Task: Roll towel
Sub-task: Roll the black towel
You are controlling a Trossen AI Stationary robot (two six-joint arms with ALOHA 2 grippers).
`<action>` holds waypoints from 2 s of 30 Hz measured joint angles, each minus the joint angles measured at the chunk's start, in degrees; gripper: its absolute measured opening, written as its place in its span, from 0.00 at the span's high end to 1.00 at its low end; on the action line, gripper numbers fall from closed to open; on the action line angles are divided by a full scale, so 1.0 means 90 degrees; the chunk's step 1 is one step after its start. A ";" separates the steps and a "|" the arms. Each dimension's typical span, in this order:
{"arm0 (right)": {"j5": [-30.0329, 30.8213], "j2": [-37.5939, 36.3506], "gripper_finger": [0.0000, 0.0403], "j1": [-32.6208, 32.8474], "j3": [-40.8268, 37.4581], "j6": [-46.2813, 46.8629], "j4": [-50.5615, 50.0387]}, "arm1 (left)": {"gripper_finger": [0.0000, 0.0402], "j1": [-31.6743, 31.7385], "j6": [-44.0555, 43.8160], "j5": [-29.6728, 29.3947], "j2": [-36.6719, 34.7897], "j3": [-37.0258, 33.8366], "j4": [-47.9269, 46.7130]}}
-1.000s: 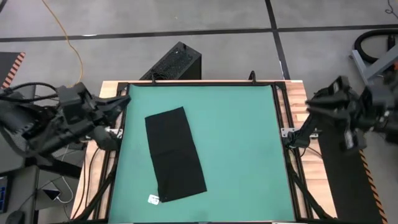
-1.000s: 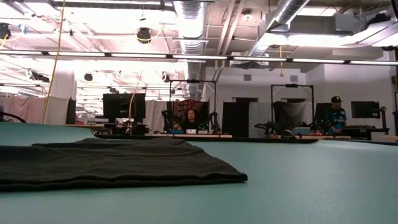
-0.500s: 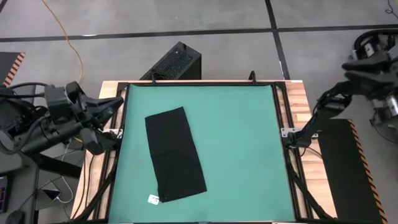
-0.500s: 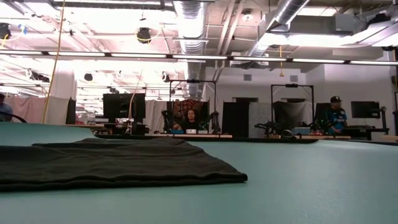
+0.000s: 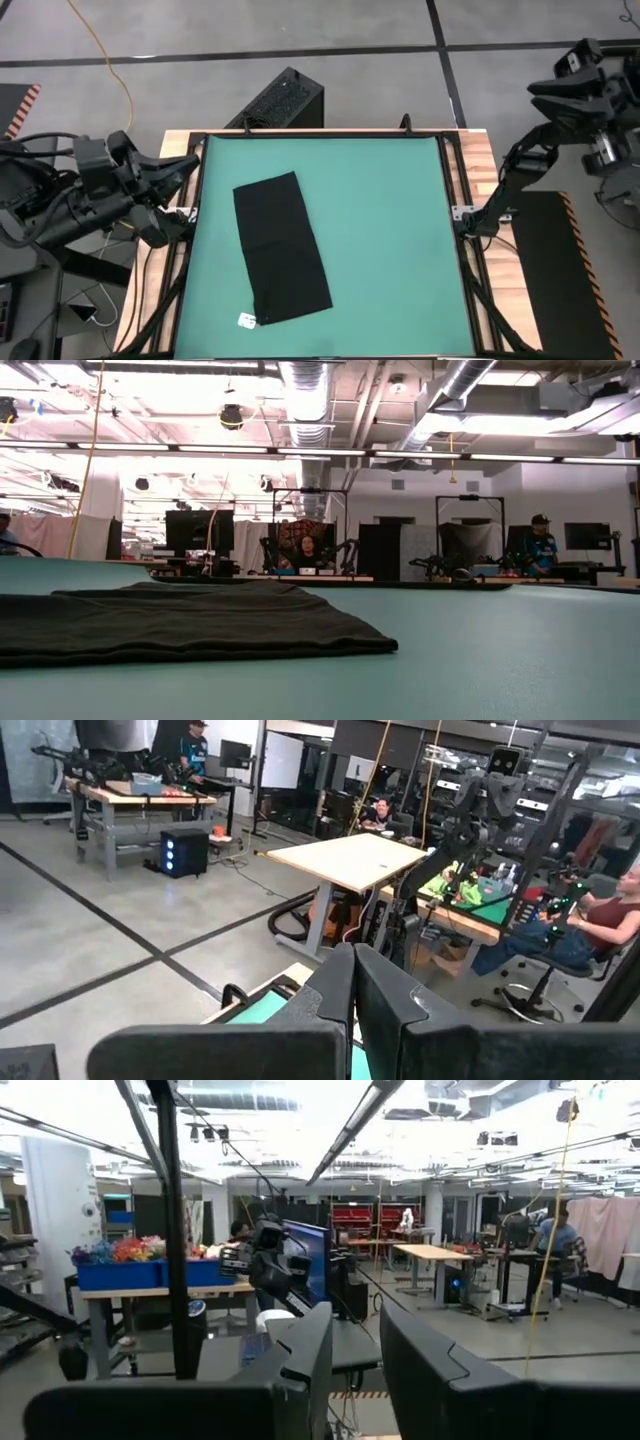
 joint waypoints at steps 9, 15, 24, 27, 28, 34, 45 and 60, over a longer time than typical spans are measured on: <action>-0.0461 -0.0124 0.73 -0.1300 -0.1692 0.4655 -0.5448 | 1.00 -0.0429 -0.5490 0.0279 0.0006 -0.1639 -0.5264; -0.1428 0.0004 0.73 -0.2806 -0.4253 0.9571 -0.7237 | 1.00 -0.0421 -1.2638 0.0913 0.0199 -0.4733 -0.7292; -0.4454 0.1798 0.73 -0.4455 -0.7149 0.7986 -0.1658 | 1.00 -0.0307 -1.3250 0.1395 0.0491 -0.7895 -0.3858; -0.4686 0.2218 0.73 -0.4871 -0.7157 0.8029 -0.0762 | 1.00 -0.0288 -1.3322 0.1184 0.0463 -0.8165 -0.3782; -0.4772 0.2345 0.73 -0.4975 -0.7190 0.8040 -0.0743 | 1.00 -0.0276 -1.3357 0.1214 0.0463 -0.8206 -0.3826; -0.5518 0.2832 0.73 -0.5673 -0.7170 0.7882 0.0077 | 0.94 0.0086 -1.3145 0.2195 0.0076 -0.8221 -0.4855; -0.5667 0.1040 0.73 -0.6106 -0.7179 0.7306 -0.1073 | 0.88 0.0534 -0.9599 0.3678 -0.2105 -0.8221 -0.4486; -0.4293 -0.2646 0.73 -0.5038 -0.7192 0.6200 -0.0965 | 0.88 0.0376 -0.4463 0.1372 -0.4913 -0.8213 -0.0958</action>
